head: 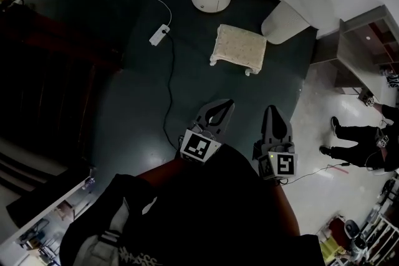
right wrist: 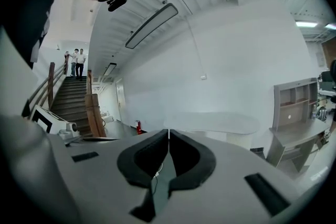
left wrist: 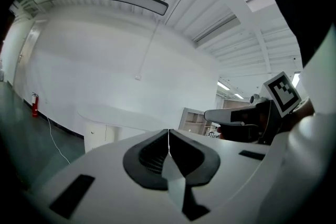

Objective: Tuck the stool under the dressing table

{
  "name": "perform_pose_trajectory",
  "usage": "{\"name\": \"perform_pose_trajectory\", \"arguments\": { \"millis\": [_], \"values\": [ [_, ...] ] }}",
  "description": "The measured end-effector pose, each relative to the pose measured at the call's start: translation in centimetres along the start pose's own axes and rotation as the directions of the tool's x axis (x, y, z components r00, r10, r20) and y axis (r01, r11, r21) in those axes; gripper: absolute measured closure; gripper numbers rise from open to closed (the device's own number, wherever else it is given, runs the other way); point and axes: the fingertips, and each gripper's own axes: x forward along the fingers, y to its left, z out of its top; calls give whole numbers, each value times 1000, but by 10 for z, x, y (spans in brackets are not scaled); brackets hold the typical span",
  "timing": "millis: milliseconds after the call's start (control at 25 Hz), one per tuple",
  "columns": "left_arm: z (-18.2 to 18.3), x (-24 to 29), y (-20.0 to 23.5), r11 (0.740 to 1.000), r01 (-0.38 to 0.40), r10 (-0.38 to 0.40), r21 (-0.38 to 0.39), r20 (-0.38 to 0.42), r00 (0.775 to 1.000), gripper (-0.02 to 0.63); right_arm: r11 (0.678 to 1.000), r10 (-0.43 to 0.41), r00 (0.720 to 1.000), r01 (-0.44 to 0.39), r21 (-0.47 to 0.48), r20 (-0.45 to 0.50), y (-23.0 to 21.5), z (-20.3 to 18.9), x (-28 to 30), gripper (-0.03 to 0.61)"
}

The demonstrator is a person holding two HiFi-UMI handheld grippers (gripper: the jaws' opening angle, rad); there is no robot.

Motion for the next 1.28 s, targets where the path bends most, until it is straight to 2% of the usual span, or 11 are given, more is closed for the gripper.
{"name": "perform_pose_trajectory", "arguments": {
  "millis": [200, 400, 520, 680, 760, 880, 1000, 1120, 1280],
  "values": [
    [4, 18, 51, 999, -26, 25, -36, -35, 999, 597, 999, 7, 995, -3, 40, -97, -6, -11, 48, 540],
    [14, 38, 88, 998, -53, 51, -27, -58, 997, 597, 997, -25, 994, 31, 64, -108, -21, -16, 72, 540],
    [6, 56, 103, 998, -69, 68, -2, -100, 993, 597, 994, -51, 992, 62, 94, -117, -45, -21, 82, 540],
    [-8, 73, 118, 996, -94, 90, -14, -150, 985, 597, 995, -86, 989, 91, 43, -120, -76, -28, 91, 539],
    [-9, 85, 127, 994, -106, 100, -34, -146, 984, 597, 997, -75, 991, 78, 18, -111, -87, -33, 105, 539],
    [-15, 112, 136, 995, -103, 101, -3, -130, 986, 597, 999, -34, 993, 35, 11, -109, -109, -47, 134, 540],
    [-32, 144, 140, 998, -59, 55, -26, -116, 992, 597, 998, 34, 991, -41, -46, -133, -127, -64, 171, 538],
    [-62, 166, 162, 992, -115, 105, -56, -161, 981, 597, 991, 88, 981, -105, -88, -173, -146, -88, 206, 539],
    [-113, 186, 203, 983, -181, 184, 37, -243, 952, 597, 994, 81, 974, -96, -60, -212, -181, -136, 237, 538]
  ]
}}
